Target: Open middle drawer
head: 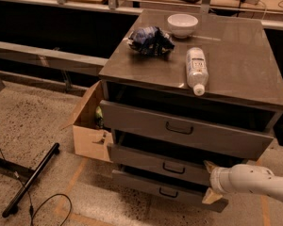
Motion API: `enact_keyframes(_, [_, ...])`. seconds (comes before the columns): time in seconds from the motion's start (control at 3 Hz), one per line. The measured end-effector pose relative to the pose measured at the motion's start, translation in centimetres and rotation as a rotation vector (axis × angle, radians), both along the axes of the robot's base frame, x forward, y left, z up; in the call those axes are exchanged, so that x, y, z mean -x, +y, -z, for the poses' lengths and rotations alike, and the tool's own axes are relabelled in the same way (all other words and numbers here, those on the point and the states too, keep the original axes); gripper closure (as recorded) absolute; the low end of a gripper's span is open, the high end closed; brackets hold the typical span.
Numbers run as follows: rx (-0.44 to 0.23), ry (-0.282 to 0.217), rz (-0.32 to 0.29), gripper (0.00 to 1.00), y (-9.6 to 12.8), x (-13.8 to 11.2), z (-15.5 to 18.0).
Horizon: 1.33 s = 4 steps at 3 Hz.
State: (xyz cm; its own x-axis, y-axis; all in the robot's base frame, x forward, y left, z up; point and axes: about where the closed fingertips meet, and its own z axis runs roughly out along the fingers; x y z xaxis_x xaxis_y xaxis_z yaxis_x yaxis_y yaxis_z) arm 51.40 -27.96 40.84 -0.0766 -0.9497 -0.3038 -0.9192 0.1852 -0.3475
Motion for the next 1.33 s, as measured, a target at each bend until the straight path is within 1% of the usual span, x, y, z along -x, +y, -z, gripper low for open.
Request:
enact_keyframes(0.33, [0.0,0.016,-0.009,0.41,0.3,0.0,0.5])
enact_keyframes(0.67, [-0.004,0.047,-0.011,0.64,0.3,1.8,-0.1])
enact_keyframes(1.0, [-0.005,0.053,-0.009,0.87,0.2,2.1,-0.7])
enact_keyframes(1.33, [-0.005,0.053,-0.009,0.9,0.2,2.1,-1.4])
